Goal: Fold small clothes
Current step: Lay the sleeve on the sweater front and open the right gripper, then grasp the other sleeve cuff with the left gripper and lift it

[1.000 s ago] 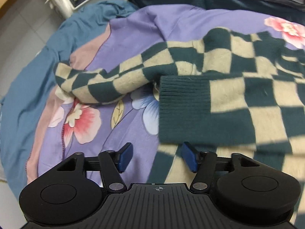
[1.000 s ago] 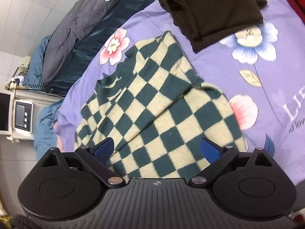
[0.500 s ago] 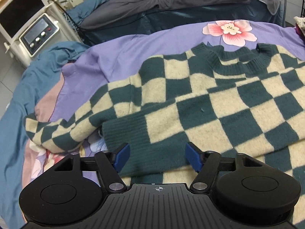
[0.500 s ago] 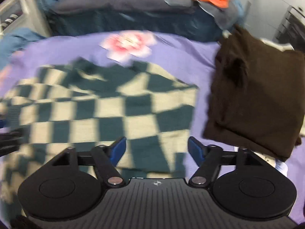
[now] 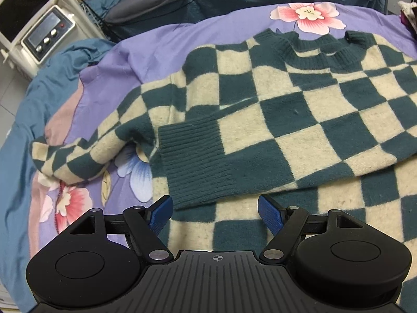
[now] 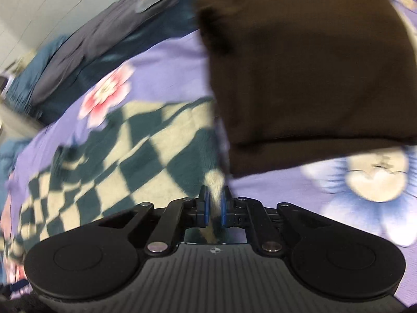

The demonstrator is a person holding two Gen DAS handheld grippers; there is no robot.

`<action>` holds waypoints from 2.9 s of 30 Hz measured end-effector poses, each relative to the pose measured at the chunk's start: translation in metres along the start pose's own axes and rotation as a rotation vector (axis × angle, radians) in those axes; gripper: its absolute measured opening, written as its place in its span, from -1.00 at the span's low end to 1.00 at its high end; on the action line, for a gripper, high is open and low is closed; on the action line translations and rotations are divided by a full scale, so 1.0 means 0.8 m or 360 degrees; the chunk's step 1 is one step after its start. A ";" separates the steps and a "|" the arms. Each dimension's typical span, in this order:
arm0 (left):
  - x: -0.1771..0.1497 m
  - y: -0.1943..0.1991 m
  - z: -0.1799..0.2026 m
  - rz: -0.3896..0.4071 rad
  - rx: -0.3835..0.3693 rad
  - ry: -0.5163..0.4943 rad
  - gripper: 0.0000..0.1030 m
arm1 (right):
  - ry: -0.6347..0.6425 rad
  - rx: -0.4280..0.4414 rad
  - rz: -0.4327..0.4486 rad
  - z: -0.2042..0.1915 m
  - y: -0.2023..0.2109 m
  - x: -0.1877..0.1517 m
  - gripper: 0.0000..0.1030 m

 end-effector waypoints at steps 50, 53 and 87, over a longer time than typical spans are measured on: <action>-0.083 -0.129 -0.363 0.0155 -0.0285 0.1596 0.16 | 0.0318 -0.0096 -0.0102 -0.061 0.105 -0.153 0.58; -0.089 -0.104 -0.390 0.0265 -0.0215 0.1647 -0.01 | 0.0276 -0.0103 -0.0103 -0.056 0.106 -0.159 0.58; 0.058 -0.041 -0.143 0.0222 -0.0086 0.0419 1.00 | 0.0146 0.0022 -0.0128 -0.033 0.110 -0.156 0.60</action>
Point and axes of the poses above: each gripper's, at about its wrist camera, not at the fingertips, and y roughly against the way its jaws point, z to its right, x to its top, the point moved 5 cm from there along -y, roughly the way its jaws point, and after that the axes turned 10 degrees about -y, right-handed, at the moved point
